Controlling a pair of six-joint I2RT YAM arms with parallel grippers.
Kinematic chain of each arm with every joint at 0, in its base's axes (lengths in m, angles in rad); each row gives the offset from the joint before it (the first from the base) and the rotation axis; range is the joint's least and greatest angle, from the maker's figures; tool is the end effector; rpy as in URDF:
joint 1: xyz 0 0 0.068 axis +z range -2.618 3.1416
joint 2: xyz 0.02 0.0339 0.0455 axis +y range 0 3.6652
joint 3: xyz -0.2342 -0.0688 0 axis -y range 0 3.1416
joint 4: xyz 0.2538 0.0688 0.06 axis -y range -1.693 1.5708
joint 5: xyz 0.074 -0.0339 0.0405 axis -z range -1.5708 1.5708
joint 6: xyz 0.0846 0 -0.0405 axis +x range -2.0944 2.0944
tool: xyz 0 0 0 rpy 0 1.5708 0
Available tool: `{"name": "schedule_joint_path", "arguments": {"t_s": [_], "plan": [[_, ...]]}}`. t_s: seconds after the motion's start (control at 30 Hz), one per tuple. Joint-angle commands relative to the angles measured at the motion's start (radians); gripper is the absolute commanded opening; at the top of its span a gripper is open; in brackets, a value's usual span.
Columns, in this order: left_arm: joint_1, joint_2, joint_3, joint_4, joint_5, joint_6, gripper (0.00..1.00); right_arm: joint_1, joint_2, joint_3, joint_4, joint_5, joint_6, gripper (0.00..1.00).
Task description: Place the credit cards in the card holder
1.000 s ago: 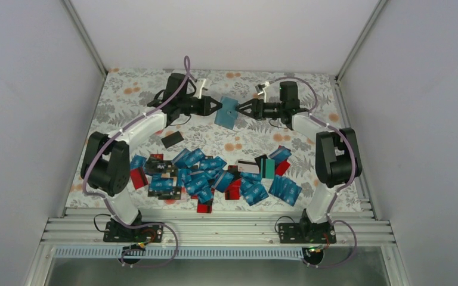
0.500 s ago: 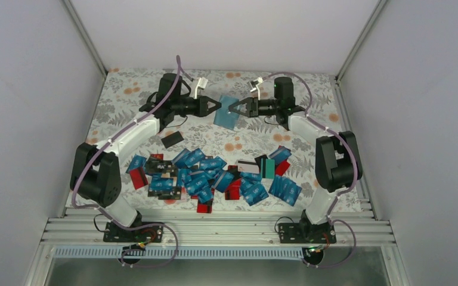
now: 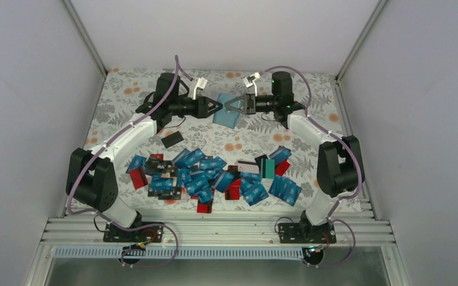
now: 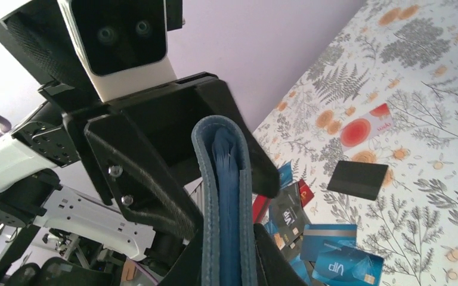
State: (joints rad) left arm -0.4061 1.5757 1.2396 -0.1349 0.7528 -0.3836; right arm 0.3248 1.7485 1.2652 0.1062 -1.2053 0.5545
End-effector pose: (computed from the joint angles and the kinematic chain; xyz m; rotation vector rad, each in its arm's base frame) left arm 0.3460 -0.2117 0.2590 0.5262 2.0700 -1.2468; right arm 0.3642 0.2060 0.2408 -0.6595 1.9737 1.7189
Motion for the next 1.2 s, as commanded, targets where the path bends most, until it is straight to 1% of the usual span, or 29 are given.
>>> {"name": "schedule_joint_path", "arguments": {"t_s": [0.0,0.03,0.13,0.17,0.2,0.3,0.43,0.53,0.6,0.63,0.7,0.77,0.83,0.9,0.97,1.03,1.1,1.17], "plan": [[0.003,-0.066,0.009,-0.057,-0.016,0.056,0.55,0.024,-0.056,0.053,-0.021,-0.048,-0.069,0.04],[0.009,-0.081,0.0,-0.056,-0.013,0.062,0.66,0.023,-0.055,0.06,-0.031,-0.062,-0.088,0.04],[0.043,-0.119,-0.048,-0.022,0.046,0.048,0.92,0.024,-0.044,0.117,-0.114,-0.111,-0.181,0.04],[0.058,-0.132,-0.068,0.001,0.083,0.036,0.99,0.024,-0.04,0.139,-0.147,-0.137,-0.231,0.04],[0.072,-0.148,-0.09,0.024,0.115,0.026,1.0,0.023,-0.037,0.162,-0.179,-0.155,-0.265,0.04],[0.096,-0.194,-0.147,0.086,0.184,0.015,1.0,0.023,-0.027,0.219,-0.249,-0.221,-0.358,0.04],[0.098,-0.221,-0.183,0.165,0.291,-0.007,0.92,0.032,-0.014,0.293,-0.377,-0.29,-0.487,0.05],[0.098,-0.228,-0.19,0.218,0.331,-0.036,0.85,0.046,-0.006,0.336,-0.501,-0.336,-0.611,0.05],[0.097,-0.23,-0.182,0.232,0.36,-0.053,0.83,0.052,-0.008,0.345,-0.538,-0.339,-0.65,0.04],[0.095,-0.229,-0.17,0.222,0.357,-0.054,0.82,0.052,-0.01,0.346,-0.539,-0.332,-0.648,0.04],[0.096,-0.224,-0.128,0.149,0.314,-0.029,0.83,0.054,-0.008,0.347,-0.531,-0.304,-0.628,0.04],[0.101,-0.196,-0.068,0.056,0.321,0.009,0.85,0.055,-0.004,0.347,-0.523,-0.289,-0.613,0.04],[0.104,-0.142,-0.011,-0.025,0.336,0.015,0.86,0.058,0.001,0.343,-0.508,-0.272,-0.595,0.04],[0.104,-0.101,-0.019,-0.015,0.361,-0.016,0.87,0.062,0.01,0.343,-0.502,-0.26,-0.59,0.04],[0.099,-0.091,-0.028,-0.013,0.348,0.015,0.79,0.066,0.021,0.345,-0.501,-0.25,-0.587,0.04],[0.093,-0.121,-0.035,-0.032,0.299,0.056,0.78,0.066,0.03,0.346,-0.501,-0.232,-0.58,0.04],[0.092,-0.16,-0.055,-0.005,0.285,0.065,0.77,0.066,0.038,0.349,-0.499,-0.221,-0.573,0.05],[0.088,-0.193,-0.07,0.019,0.252,0.066,0.73,0.067,0.042,0.352,-0.494,-0.226,-0.568,0.04]]}}
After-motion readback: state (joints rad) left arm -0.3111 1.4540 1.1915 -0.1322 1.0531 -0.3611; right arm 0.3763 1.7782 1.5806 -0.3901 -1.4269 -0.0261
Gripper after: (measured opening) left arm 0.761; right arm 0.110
